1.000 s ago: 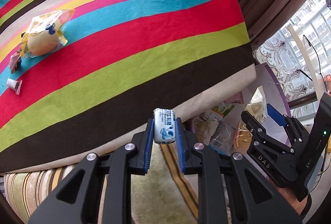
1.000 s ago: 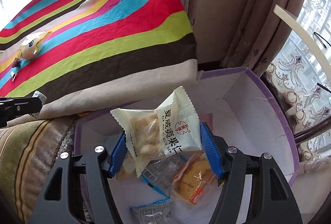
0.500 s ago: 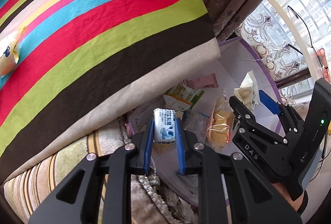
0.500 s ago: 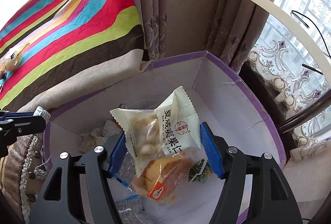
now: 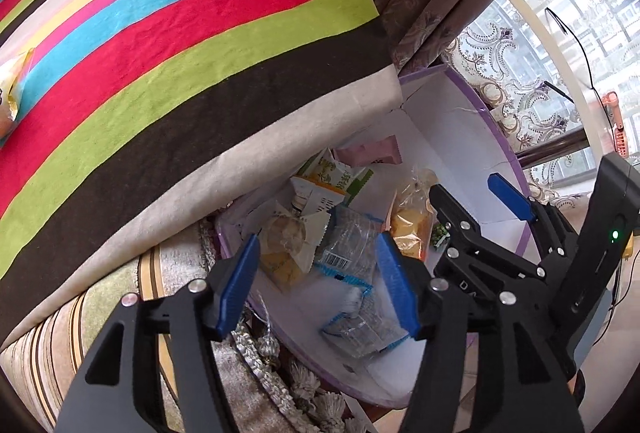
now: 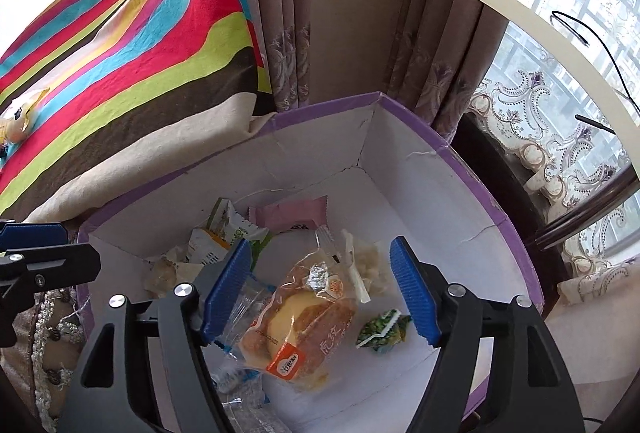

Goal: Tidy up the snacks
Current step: 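Move both open tools back to the snack pile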

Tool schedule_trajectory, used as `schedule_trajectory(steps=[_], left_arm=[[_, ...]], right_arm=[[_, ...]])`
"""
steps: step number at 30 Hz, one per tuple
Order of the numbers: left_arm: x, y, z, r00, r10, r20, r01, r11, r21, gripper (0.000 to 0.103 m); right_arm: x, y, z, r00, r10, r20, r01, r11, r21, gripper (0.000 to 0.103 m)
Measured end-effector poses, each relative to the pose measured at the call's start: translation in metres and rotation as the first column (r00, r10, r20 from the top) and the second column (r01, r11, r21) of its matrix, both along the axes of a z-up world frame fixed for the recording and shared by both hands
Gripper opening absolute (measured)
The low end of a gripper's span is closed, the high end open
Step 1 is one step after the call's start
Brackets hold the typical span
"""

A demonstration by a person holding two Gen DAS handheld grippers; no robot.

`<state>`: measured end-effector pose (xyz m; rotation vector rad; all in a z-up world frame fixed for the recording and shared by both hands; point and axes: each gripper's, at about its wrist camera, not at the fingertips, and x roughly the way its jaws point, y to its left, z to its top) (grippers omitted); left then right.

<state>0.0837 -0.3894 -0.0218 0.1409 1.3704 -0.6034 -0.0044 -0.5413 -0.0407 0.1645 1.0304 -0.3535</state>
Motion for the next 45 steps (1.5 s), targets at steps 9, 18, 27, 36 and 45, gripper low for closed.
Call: schedule_trajectory(steps=[9, 18, 27, 36, 45], left_arm=[[0.021, 0.048, 0.014, 0.995, 0.094, 0.036, -0.094, 0.995, 0.019, 0.077], [0.041, 0.104, 0.025, 0.978, 0.208, 0.028, -0.208, 0.978, -0.003, 0.077], [0.054, 0.157, 0.038, 0.956, 0.291, 0.031, -0.29, 0.957, -0.028, 0.077], [0.064, 0.21, 0.046, 0.93, 0.368, 0.008, -0.367, 0.928, -0.063, 0.078], [0.073, 0.26, 0.042, 0.896, 0.443, -0.028, -0.444, 0.894, -0.053, 0.083]], right_arm=[[0.015, 0.023, 0.012, 0.999, 0.049, 0.02, -0.049, 0.999, -0.001, 0.077], [0.036, 0.056, 0.024, 0.992, 0.12, 0.035, -0.12, 0.993, -0.005, 0.078], [0.052, 0.091, 0.034, 0.98, 0.193, 0.043, -0.192, 0.981, -0.013, 0.08], [0.066, 0.117, 0.041, 0.97, 0.238, 0.046, -0.238, 0.971, -0.016, 0.08], [0.082, 0.141, 0.044, 0.959, 0.279, 0.041, -0.279, 0.96, -0.016, 0.082]])
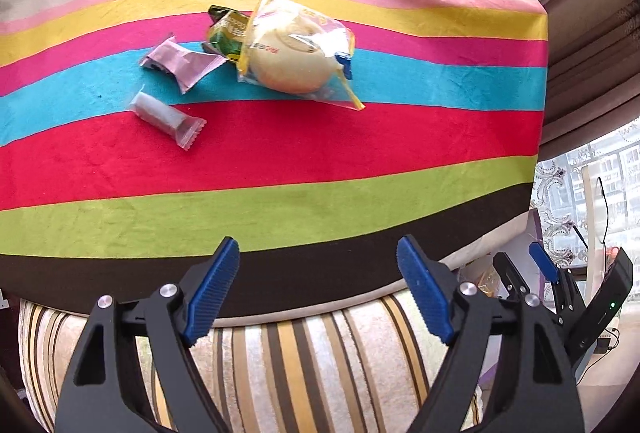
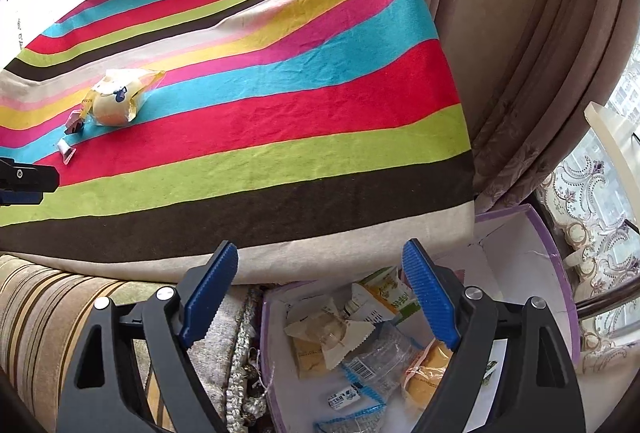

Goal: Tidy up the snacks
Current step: 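Move both open tools back to the snack pile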

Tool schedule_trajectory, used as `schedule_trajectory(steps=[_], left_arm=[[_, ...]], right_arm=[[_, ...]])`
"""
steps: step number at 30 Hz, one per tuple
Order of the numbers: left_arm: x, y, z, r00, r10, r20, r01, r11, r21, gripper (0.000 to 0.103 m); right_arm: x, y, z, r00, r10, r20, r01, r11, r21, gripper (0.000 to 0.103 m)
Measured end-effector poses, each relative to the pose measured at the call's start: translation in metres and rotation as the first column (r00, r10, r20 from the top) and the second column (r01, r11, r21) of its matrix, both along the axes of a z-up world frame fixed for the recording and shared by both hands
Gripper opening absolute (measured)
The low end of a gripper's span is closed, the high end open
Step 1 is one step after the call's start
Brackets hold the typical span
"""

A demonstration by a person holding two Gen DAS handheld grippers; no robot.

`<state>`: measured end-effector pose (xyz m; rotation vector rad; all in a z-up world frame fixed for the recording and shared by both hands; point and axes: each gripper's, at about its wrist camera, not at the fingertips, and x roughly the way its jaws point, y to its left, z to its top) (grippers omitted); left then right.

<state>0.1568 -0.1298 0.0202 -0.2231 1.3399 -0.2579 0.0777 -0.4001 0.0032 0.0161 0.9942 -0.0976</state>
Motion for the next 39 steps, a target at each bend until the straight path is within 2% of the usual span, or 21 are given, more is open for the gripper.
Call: schedule_trajectory(steps=[4, 8, 10, 18, 26, 30, 39], left_arm=[[0.005, 0.014, 0.0, 1.0, 0.028, 0.013, -0.029, 0.999, 0.025, 0.084], [0.011, 0.03, 0.001, 0.999, 0.05, 0.021, -0.05, 0.999, 0.0, 0.085], [0.013, 0.036, 0.001, 0.998, 0.057, 0.031, -0.057, 0.998, 0.008, 0.09], [0.027, 0.061, 0.001, 0.994, 0.107, 0.031, -0.106, 0.994, -0.015, 0.095], [0.035, 0.07, 0.016, 0.989, 0.079, 0.127, -0.082, 0.997, 0.015, 0.098], [0.035, 0.068, 0.018, 0.985, 0.049, 0.167, -0.061, 0.996, 0.071, 0.098], [0.043, 0.086, 0.007, 0.986, 0.055, 0.158, -0.066, 0.996, 0.062, 0.098]], right_arm=[[0.008, 0.012, 0.001, 1.0, 0.026, -0.001, -0.026, 1.0, -0.002, 0.082], [0.016, 0.022, 0.004, 0.999, 0.047, 0.003, -0.047, 0.999, -0.004, 0.082], [0.02, 0.028, 0.006, 0.998, 0.056, 0.004, -0.056, 0.998, -0.005, 0.082], [0.036, 0.046, 0.007, 0.995, 0.095, 0.002, -0.095, 0.995, -0.005, 0.082], [0.046, 0.061, 0.006, 0.993, 0.119, -0.006, -0.118, 0.993, 0.001, 0.082], [0.054, 0.07, 0.005, 0.99, 0.139, -0.011, -0.139, 0.99, -0.004, 0.082], [0.07, 0.093, 0.006, 0.986, 0.168, -0.011, -0.168, 0.986, -0.007, 0.081]])
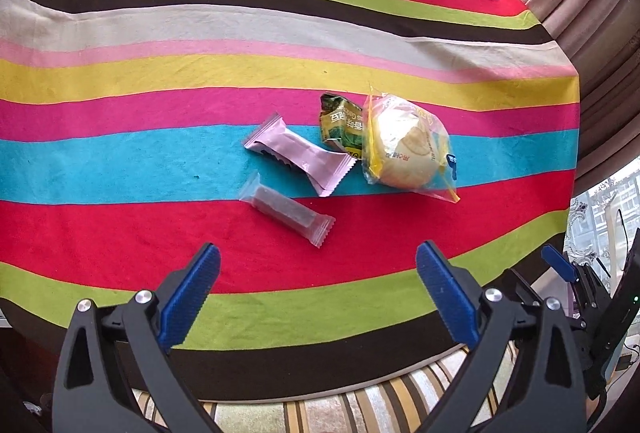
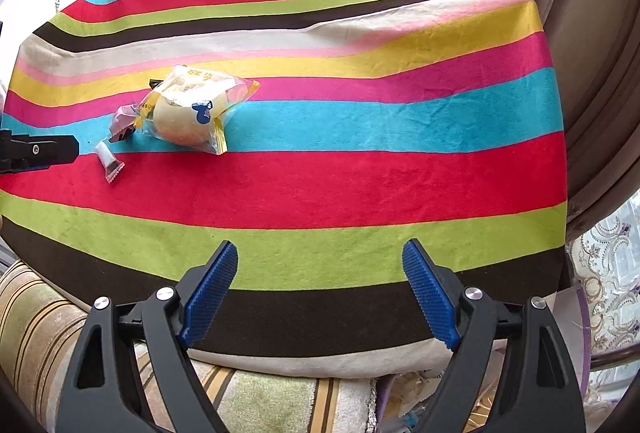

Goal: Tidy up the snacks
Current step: 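Move both open tools back to the snack pile, then grasp the clear bar packet with the left tool while the right tool grasps the round bread bag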

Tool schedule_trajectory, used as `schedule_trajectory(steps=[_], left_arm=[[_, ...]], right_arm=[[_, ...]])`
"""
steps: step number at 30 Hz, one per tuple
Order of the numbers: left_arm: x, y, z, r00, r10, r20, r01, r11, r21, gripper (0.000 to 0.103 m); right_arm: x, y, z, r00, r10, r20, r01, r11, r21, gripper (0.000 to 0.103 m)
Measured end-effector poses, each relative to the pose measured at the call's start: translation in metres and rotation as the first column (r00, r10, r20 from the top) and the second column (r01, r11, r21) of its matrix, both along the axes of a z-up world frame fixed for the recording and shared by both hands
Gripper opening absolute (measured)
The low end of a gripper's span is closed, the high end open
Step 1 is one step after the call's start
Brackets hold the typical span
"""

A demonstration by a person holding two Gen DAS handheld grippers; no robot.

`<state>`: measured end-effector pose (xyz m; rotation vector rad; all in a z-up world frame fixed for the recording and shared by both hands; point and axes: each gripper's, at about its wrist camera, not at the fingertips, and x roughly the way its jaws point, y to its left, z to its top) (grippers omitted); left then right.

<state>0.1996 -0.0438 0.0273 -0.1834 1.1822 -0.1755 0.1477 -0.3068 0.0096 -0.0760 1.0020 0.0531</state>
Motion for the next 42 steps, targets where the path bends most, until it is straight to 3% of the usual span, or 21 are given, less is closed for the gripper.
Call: schedule_trajectory(steps=[10, 16, 23, 28, 33, 37, 39, 42], left_arm=[[0.006, 0.007, -0.01, 0.999, -0.041, 0.018, 0.04, 0.998, 0.055, 0.098], [0.012, 0.013, -0.019, 0.998, -0.056, 0.025, 0.056, 0.998, 0.014, 0.098], [0.026, 0.003, -0.033, 0.999, -0.045, 0.0, 0.045, 0.998, 0.052, 0.097], [0.031, -0.008, -0.044, 0.999, -0.045, -0.026, 0.047, 0.996, 0.08, 0.081], [0.035, -0.019, -0.048, 0.999, -0.042, -0.001, 0.042, 0.992, 0.116, 0.076], [0.038, -0.026, -0.048, 0.999, -0.04, 0.024, 0.035, 0.98, 0.194, 0.06], [0.036, -0.026, -0.048, 0.998, -0.045, 0.035, 0.036, 0.971, 0.238, 0.046], [0.034, -0.019, -0.046, 0.998, -0.04, 0.045, 0.028, 0.968, 0.248, 0.031]], right_arm=[[0.019, 0.03, -0.003, 1.0, 0.019, -0.003, -0.019, 1.0, 0.014, 0.082], [0.038, 0.041, -0.003, 1.0, 0.023, 0.01, -0.023, 0.999, 0.033, 0.082], [0.067, 0.049, 0.004, 0.998, 0.041, 0.044, -0.042, 0.999, 0.029, 0.086], [0.086, 0.051, 0.005, 0.997, 0.069, 0.013, -0.07, 0.996, 0.051, 0.086], [0.1, 0.045, 0.01, 0.999, 0.023, -0.024, -0.02, 0.989, 0.148, 0.086], [0.11, 0.052, 0.015, 0.999, -0.007, -0.039, 0.014, 0.982, 0.189, 0.086], [0.116, 0.06, 0.017, 0.999, -0.016, -0.039, 0.023, 0.983, 0.181, 0.086], [0.125, 0.075, 0.013, 0.998, -0.025, -0.063, 0.035, 0.986, 0.161, 0.086]])
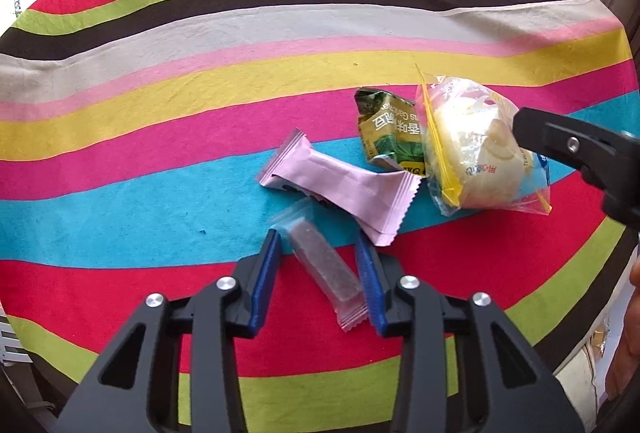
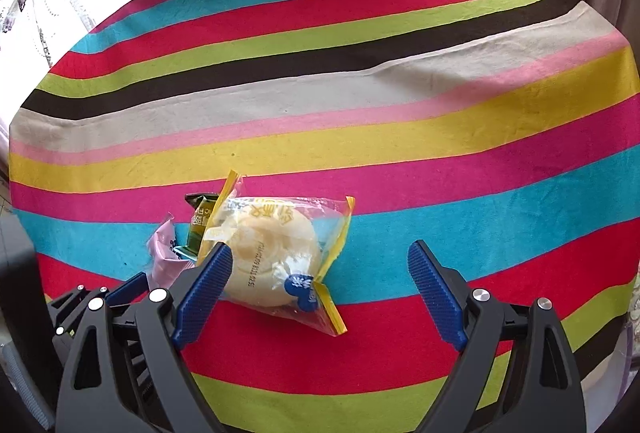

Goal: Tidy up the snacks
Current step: 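Grasp the clear bar packet with the left tool while the right tool grasps the round bread bag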

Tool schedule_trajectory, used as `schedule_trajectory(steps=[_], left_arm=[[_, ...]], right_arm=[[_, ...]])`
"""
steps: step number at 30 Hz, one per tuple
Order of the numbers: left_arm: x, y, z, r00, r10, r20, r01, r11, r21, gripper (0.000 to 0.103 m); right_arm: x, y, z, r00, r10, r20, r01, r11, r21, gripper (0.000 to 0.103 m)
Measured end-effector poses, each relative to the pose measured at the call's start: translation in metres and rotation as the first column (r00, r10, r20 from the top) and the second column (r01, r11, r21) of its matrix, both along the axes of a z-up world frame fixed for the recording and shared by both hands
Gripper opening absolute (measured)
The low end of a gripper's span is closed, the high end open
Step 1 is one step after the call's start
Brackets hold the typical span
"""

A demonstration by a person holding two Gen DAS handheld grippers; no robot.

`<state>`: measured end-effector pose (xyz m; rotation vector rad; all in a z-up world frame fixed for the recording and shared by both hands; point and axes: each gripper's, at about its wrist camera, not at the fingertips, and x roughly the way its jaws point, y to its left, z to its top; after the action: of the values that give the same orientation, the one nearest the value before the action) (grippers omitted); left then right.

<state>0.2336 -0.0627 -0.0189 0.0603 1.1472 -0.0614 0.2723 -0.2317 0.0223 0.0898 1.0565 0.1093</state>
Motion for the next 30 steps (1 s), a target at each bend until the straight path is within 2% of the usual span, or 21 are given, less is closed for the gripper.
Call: schedule_trajectory(steps=[1, 4, 12, 17, 20, 23, 30], left_arm=[[0.0, 0.003, 0.0, 1.0, 0.006, 0.001, -0.006, 1.0, 0.001, 0.024], [-0.002, 0.016, 0.002, 1.0, 0.028, -0.008, -0.028, 0.999, -0.042, 0.016], [-0.009, 0.04, 0.004, 0.997, 0.065, -0.033, -0.07, 0.987, -0.143, 0.013], [-0.019, 0.052, 0.008, 0.995, 0.089, -0.044, -0.096, 0.975, -0.201, 0.013], [-0.024, 0.056, 0.011, 0.995, 0.091, -0.042, -0.098, 0.972, -0.216, 0.013], [-0.03, 0.059, 0.014, 0.994, 0.095, -0.044, -0.103, 0.97, -0.219, 0.013], [-0.03, 0.049, 0.016, 0.994, 0.096, -0.046, -0.104, 0.971, -0.213, 0.013]], right_arm=[[0.002, 0.005, -0.002, 1.0, 0.002, -0.004, -0.002, 1.0, -0.004, 0.086], [0.007, 0.018, -0.004, 1.0, 0.004, 0.005, -0.004, 0.999, -0.037, 0.086], [0.01, 0.031, -0.016, 1.0, 0.0, 0.015, 0.001, 0.995, -0.101, 0.086], [0.007, 0.028, -0.029, 1.0, 0.017, 0.022, -0.015, 0.997, -0.078, 0.085], [0.003, 0.028, -0.028, 0.999, 0.035, 0.025, -0.033, 0.998, -0.053, 0.07], [-0.005, 0.03, -0.026, 0.998, 0.051, 0.042, -0.048, 0.996, -0.073, 0.068], [-0.026, 0.017, -0.025, 0.998, 0.028, 0.052, -0.026, 0.998, -0.051, 0.065]])
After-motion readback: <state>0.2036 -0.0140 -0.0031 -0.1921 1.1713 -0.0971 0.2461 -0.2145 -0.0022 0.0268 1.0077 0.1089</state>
